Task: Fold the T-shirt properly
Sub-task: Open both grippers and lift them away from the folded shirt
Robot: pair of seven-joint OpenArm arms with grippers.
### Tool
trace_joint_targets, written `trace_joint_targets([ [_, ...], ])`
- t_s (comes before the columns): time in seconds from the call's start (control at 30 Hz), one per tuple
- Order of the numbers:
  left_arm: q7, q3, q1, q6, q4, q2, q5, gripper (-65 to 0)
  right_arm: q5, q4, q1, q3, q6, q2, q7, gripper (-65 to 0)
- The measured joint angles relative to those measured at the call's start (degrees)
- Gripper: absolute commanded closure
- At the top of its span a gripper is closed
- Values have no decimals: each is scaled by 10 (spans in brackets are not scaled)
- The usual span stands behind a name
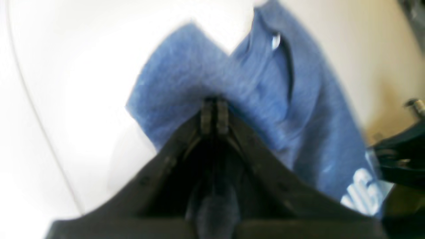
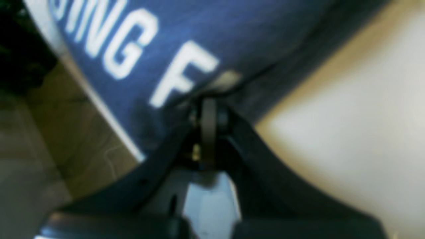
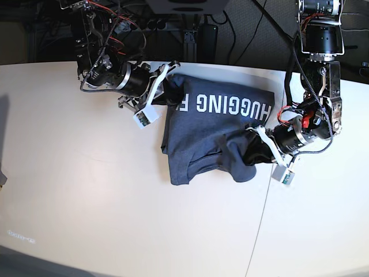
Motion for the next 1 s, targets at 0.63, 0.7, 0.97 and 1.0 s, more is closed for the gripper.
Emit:
trace_joint_targets([
  [0.63, 83, -131, 72, 0, 34, -42, -116, 0, 39, 5, 54, 58, 0, 18, -23, 0],
  [0.7, 90, -150, 104, 0, 42, -50, -115, 0, 41, 7, 39, 70, 0, 32, -22, 0],
  [0.97, 86, -250, 302, -1, 153, -52, -116, 0, 65, 92, -97, 192, 1, 90, -24, 0],
  [1.0, 86, -256, 330, -1, 160, -53, -112, 0, 71, 101, -122, 208, 0, 92, -24, 0],
])
